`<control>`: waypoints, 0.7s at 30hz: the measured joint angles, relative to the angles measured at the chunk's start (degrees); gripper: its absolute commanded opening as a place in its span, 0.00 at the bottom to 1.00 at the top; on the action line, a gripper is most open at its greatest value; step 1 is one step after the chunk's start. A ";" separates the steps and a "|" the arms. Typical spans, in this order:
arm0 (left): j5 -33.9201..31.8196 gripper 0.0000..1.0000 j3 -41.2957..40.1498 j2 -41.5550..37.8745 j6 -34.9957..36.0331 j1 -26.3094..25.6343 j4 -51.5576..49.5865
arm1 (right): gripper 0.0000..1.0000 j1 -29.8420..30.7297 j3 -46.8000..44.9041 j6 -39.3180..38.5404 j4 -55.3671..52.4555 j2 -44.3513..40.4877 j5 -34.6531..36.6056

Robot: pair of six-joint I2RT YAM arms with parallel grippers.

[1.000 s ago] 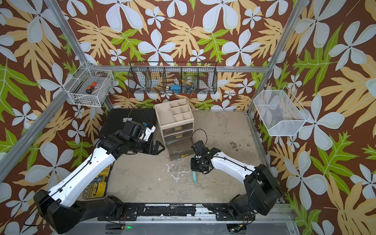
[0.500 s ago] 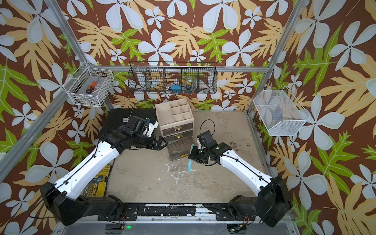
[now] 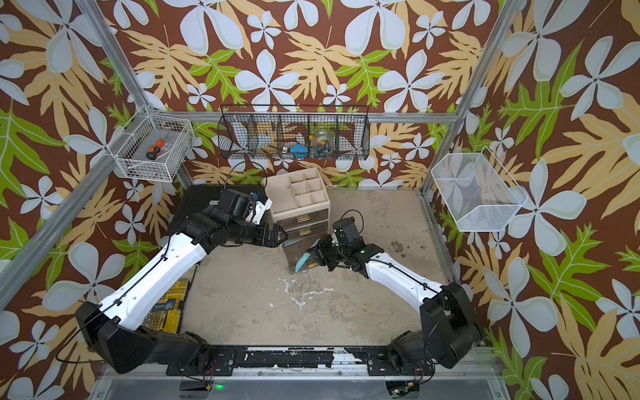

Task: Place the fruit knives into the drawer by color
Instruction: Place the fruit knife in the drawer.

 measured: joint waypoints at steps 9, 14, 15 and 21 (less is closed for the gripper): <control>-0.90 1.00 1.92 1.51 0.28 0.00 0.00 | 0.27 -0.83 -4.57 11.39 11.34 3.48 2.32; -0.87 1.00 2.80 2.64 0.37 0.00 0.00 | 0.46 -1.36 -5.44 13.09 17.40 4.42 5.14; -0.85 1.00 2.95 2.89 0.37 0.00 0.00 | 0.46 -1.40 -5.53 13.44 18.62 4.72 5.14; -1.25 1.00 5.60 4.92 0.33 0.00 -0.07 | 0.32 -1.44 -7.52 13.79 22.18 3.06 6.34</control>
